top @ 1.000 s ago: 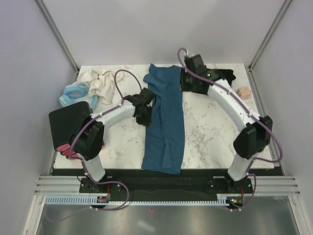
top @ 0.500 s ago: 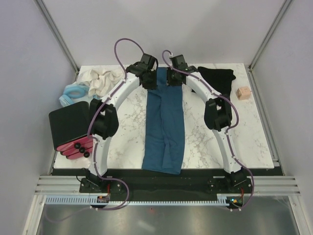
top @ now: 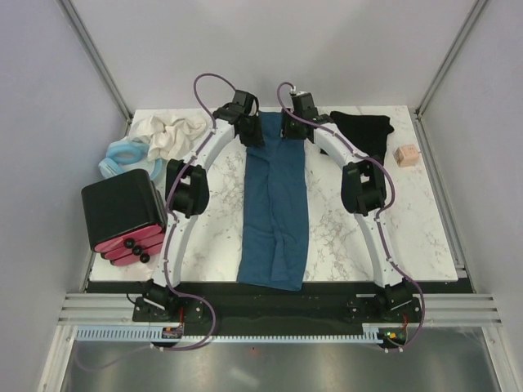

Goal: Fold and stack the t-shirts

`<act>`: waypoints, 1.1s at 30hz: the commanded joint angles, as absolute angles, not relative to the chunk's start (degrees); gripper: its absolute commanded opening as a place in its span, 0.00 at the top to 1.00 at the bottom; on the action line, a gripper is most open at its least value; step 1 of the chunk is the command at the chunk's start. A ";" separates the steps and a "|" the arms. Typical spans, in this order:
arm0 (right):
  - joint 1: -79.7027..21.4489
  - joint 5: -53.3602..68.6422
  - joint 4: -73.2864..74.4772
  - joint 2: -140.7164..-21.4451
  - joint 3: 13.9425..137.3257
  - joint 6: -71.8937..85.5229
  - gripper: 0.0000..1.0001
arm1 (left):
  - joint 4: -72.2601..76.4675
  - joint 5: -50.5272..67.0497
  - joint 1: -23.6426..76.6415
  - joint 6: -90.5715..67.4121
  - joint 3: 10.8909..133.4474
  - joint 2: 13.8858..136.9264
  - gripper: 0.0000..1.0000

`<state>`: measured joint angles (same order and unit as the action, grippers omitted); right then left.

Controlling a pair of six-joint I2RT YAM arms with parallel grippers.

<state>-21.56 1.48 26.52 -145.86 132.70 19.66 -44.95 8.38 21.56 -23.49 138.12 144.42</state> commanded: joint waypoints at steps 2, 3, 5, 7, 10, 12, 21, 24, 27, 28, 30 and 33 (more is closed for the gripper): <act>-20.31 4.38 29.51 -150.55 135.87 23.54 0.47 | -45.61 15.72 22.50 -27.59 135.89 146.95 0.76; -20.13 5.44 30.31 -151.95 137.18 23.99 0.48 | -46.05 16.25 22.59 -28.21 135.44 147.30 0.76; -20.13 7.11 33.03 -153.36 138.68 24.78 0.48 | -47.02 16.26 23.02 -28.48 134.56 147.83 0.78; -20.13 8.52 33.83 -154.33 139.04 25.84 0.49 | -48.51 15.82 23.73 -28.30 134.65 148.44 0.78; -19.95 10.63 34.01 -155.56 139.74 27.86 0.66 | -51.74 17.14 23.82 -29.61 135.96 149.85 0.89; -19.60 12.12 34.28 -157.14 142.19 30.04 0.87 | -54.30 17.40 23.82 -30.23 136.58 151.08 0.98; -17.05 13.10 29.97 -158.03 144.49 34.36 0.79 | -55.81 13.98 24.26 -28.92 130.16 147.92 0.98; -16.00 12.57 29.44 -158.03 144.23 34.10 0.73 | -55.81 14.41 23.30 -28.91 134.11 149.14 0.93; -15.29 12.05 29.27 -157.24 143.53 32.96 0.64 | -55.72 15.03 22.24 -29.79 139.03 151.61 0.84; -15.21 11.78 29.09 -156.89 142.92 32.52 0.60 | -55.72 15.12 22.06 -30.06 141.04 152.83 0.82; -15.20 10.90 28.30 -155.31 140.99 30.95 0.49 | -55.11 15.64 21.71 -30.50 142.38 153.63 0.75; -15.20 10.72 27.77 -153.90 139.40 30.15 0.48 | -53.79 15.47 21.53 -31.20 143.00 154.07 0.70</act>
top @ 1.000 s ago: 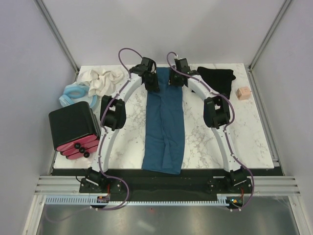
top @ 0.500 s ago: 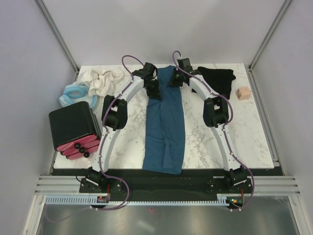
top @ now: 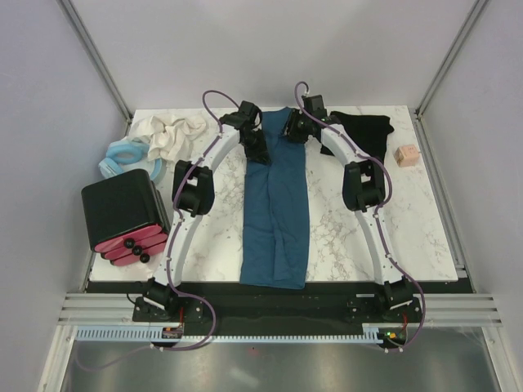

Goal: Fold and stack the t-shirts

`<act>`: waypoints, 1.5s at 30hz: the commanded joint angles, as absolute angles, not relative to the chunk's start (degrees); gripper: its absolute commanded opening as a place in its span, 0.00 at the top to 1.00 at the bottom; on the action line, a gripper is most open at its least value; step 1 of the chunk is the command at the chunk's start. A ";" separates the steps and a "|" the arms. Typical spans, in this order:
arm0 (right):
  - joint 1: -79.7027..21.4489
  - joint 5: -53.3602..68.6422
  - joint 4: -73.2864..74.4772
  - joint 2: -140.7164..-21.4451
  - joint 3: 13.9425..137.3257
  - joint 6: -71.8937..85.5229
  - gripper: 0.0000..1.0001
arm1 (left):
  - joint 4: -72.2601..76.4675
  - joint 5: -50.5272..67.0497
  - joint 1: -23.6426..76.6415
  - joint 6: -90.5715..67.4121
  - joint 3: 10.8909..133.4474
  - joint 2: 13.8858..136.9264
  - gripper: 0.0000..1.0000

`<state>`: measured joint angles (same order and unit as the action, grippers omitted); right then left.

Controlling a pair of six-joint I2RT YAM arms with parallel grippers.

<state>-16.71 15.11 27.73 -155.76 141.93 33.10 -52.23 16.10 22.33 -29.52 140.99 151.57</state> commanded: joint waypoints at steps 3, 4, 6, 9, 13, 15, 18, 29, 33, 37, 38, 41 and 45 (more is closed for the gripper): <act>-15.21 10.20 27.51 -153.72 139.04 29.80 0.47 | -52.65 15.47 21.36 -31.64 143.43 154.25 0.67; -15.21 10.54 27.42 -153.81 139.04 29.79 0.47 | -52.47 15.47 21.27 -31.47 143.96 154.25 0.67; -15.21 10.98 26.46 -153.55 138.61 29.79 0.46 | -52.12 15.47 20.83 -31.12 144.14 153.99 0.67; -15.21 11.78 24.79 -153.46 138.25 29.79 0.45 | -50.19 16.08 20.31 -29.54 144.32 152.94 0.66; -15.21 12.92 23.56 -152.85 138.69 29.97 0.46 | -45.36 15.56 20.21 -27.51 144.23 149.34 0.62; -15.38 13.36 20.84 -150.04 137.21 29.88 0.44 | -41.93 13.98 20.13 -27.07 144.14 147.31 0.61; -15.38 12.83 14.25 -143.89 133.42 30.15 0.38 | -37.10 13.45 19.95 -28.12 142.66 142.83 0.58; -14.50 19.60 17.30 -123.17 128.13 30.60 0.39 | -37.96 20.74 19.86 -27.69 124.84 119.85 0.57; -14.68 23.10 19.95 -104.89 99.72 28.39 0.37 | -38.41 22.23 18.64 -26.02 97.12 104.18 0.57; -15.81 25.49 20.74 -85.84 70.13 29.53 0.39 | -37.71 25.04 17.32 -26.01 77.38 91.78 0.57; -16.17 25.23 21.70 -83.08 67.09 29.36 0.38 | -37.44 25.66 17.05 -26.10 74.30 89.84 0.57; -16.61 25.22 25.92 -74.72 58.82 29.45 0.36 | -36.83 28.29 16.61 -26.54 65.50 83.95 0.57; -17.40 27.41 30.14 -70.67 51.78 29.97 0.35 | -35.78 33.38 16.44 -27.51 56.98 82.09 0.56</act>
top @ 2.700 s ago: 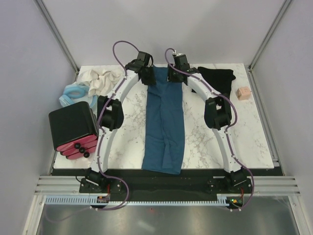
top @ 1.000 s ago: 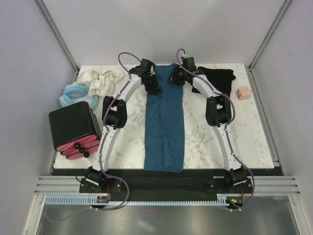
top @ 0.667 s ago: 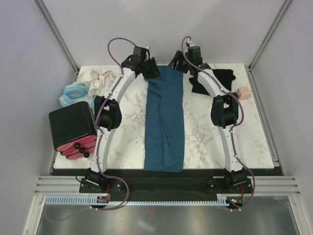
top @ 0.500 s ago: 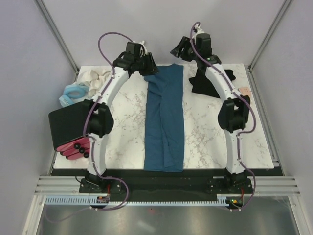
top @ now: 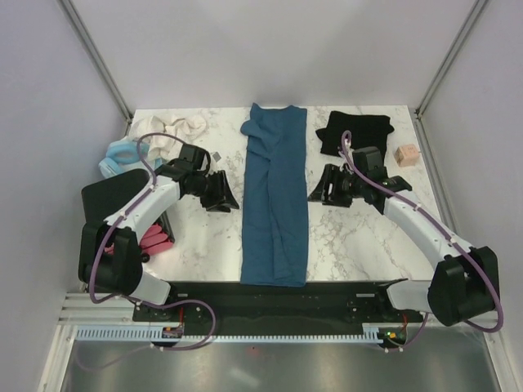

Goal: Fold and stack the t-shirts

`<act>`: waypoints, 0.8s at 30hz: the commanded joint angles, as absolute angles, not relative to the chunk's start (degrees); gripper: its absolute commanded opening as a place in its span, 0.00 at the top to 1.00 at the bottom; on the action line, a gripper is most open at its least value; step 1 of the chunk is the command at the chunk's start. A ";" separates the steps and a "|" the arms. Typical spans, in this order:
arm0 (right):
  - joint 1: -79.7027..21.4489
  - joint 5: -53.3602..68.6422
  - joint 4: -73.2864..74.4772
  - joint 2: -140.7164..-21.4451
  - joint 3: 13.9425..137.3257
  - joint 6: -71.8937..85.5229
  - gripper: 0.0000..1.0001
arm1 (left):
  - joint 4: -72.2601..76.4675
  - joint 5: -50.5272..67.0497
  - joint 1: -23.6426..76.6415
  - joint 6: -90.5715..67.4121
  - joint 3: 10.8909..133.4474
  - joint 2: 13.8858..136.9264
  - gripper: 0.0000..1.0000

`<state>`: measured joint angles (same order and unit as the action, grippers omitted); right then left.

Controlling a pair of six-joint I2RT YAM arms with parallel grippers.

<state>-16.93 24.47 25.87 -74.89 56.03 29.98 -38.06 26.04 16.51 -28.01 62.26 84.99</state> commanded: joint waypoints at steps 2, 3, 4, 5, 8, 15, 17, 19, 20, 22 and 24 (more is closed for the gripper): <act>-17.67 28.30 28.92 -69.35 47.48 30.85 0.34 | -35.07 36.82 16.52 -27.77 54.77 82.27 0.55; -17.67 28.82 27.61 -69.26 46.16 31.28 0.34 | -34.11 37.26 16.52 -27.77 52.84 82.27 0.55; -17.75 29.70 26.81 -69.34 43.36 31.55 0.32 | -33.75 37.70 16.44 -27.51 51.87 82.35 0.54; -17.84 30.40 26.37 -69.78 42.11 31.64 0.32 | -33.58 37.79 16.44 -27.34 51.16 82.70 0.54; -18.63 34.27 21.72 -70.84 36.31 33.92 0.32 | -33.14 39.81 16.44 -26.63 47.65 84.45 0.54; -21.35 35.94 18.11 -69.70 29.19 35.77 0.32 | -31.55 42.36 16.44 -26.37 41.23 82.62 0.53; -22.23 36.56 18.37 -68.65 28.74 36.21 0.32 | -31.73 42.97 16.52 -26.45 38.77 81.31 0.53; -23.90 36.65 18.37 -68.03 28.39 37.00 0.31 | -31.47 43.50 17.13 -27.68 37.97 80.25 0.53; -24.43 36.39 18.46 -67.77 28.21 37.26 0.31 | -31.46 43.77 17.14 -28.29 37.97 79.64 0.52; -25.84 36.12 18.46 -67.85 27.07 37.79 0.31 | -32.25 43.68 17.14 -30.05 37.79 78.58 0.52; -26.72 35.77 17.93 -67.77 25.59 38.32 0.31 | -33.13 43.86 17.05 -31.55 37.53 78.92 0.50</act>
